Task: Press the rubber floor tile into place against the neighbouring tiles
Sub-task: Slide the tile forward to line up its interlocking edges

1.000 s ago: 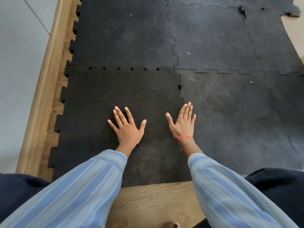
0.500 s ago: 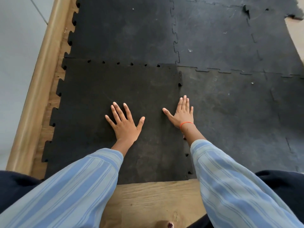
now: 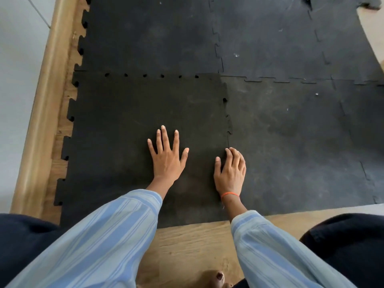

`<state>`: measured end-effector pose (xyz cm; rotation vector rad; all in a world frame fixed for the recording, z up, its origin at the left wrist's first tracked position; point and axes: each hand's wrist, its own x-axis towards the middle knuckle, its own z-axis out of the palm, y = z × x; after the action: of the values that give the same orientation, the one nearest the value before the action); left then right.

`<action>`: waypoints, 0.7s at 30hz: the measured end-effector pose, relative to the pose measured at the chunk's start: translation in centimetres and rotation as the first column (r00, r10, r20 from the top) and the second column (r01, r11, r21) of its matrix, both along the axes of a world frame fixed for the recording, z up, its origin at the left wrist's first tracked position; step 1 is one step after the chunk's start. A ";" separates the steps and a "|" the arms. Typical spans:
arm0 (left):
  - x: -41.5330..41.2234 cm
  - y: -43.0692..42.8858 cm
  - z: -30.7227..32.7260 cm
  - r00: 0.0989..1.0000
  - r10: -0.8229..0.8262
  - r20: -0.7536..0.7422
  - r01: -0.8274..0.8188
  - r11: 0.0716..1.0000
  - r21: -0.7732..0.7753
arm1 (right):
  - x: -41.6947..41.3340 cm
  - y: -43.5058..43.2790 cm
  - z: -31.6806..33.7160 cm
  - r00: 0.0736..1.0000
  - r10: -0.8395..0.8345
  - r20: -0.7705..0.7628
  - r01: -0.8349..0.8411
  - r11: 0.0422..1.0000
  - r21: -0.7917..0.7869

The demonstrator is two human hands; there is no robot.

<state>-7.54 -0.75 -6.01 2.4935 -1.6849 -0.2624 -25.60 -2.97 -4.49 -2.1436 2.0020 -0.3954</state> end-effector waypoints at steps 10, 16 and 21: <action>0.0 0.1 0.2 1.000 0.008 -0.011 -0.009 1.000 -0.024 | -2.6 4.1 -0.1 0.990 0.097 -0.100 -0.088 0.992 0.085; 0.0 0.0 0.2 1.000 0.014 -0.011 -0.014 1.000 -0.013 | -2.9 4.2 -0.5 0.974 0.115 -0.198 -0.082 0.983 0.167; 0.1 0.1 0.1 1.000 -0.001 -0.003 0.001 1.000 -0.005 | -1.7 3.0 -0.4 0.977 0.116 -0.181 -0.083 0.980 0.183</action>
<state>-7.45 -0.68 -5.89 2.4870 -1.6837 -0.2620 -27.26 0.01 -4.92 -2.2316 1.9299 0.0026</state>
